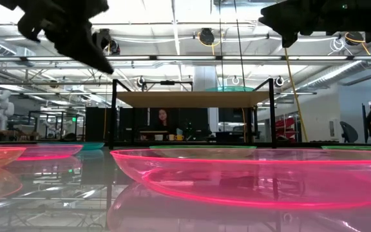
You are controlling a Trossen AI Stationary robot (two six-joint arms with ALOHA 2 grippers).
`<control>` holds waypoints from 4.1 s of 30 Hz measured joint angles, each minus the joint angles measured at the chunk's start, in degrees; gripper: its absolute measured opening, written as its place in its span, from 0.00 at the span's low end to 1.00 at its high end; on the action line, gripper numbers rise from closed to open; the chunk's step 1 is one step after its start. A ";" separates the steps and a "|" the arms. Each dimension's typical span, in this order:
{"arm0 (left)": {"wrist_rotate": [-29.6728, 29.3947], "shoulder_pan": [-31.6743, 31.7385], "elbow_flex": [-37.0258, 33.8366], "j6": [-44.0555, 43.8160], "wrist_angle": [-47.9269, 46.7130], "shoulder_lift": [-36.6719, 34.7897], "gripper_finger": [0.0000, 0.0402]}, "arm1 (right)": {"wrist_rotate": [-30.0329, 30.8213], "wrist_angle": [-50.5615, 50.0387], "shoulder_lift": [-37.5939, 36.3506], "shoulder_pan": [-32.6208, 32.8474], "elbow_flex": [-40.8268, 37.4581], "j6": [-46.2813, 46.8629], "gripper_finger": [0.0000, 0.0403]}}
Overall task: Place and stack plates onto a shelf
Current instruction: Stack the blue plate on the blue plate on the shelf
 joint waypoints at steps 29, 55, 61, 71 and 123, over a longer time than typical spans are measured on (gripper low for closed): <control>-6.49 21.80 -8.87 -11.22 -13.90 2.49 0.32 | 0.02 -0.58 0.02 0.00 0.00 0.42 0.26; -12.30 25.98 -8.95 -9.83 -6.75 17.52 0.32 | 0.02 -0.95 0.02 0.00 0.00 0.39 0.26; -11.91 25.81 -9.06 -10.84 -6.73 17.61 0.23 | 0.02 -0.95 0.01 0.00 0.00 0.59 0.26; -11.68 24.93 -8.51 -14.31 -7.97 16.69 0.01 | 0.02 -0.93 0.00 0.00 0.00 0.56 0.26; 5.13 16.49 31.65 36.02 11.67 18.67 0.00 | -10.59 11.16 -5.06 2.09 0.04 0.86 0.26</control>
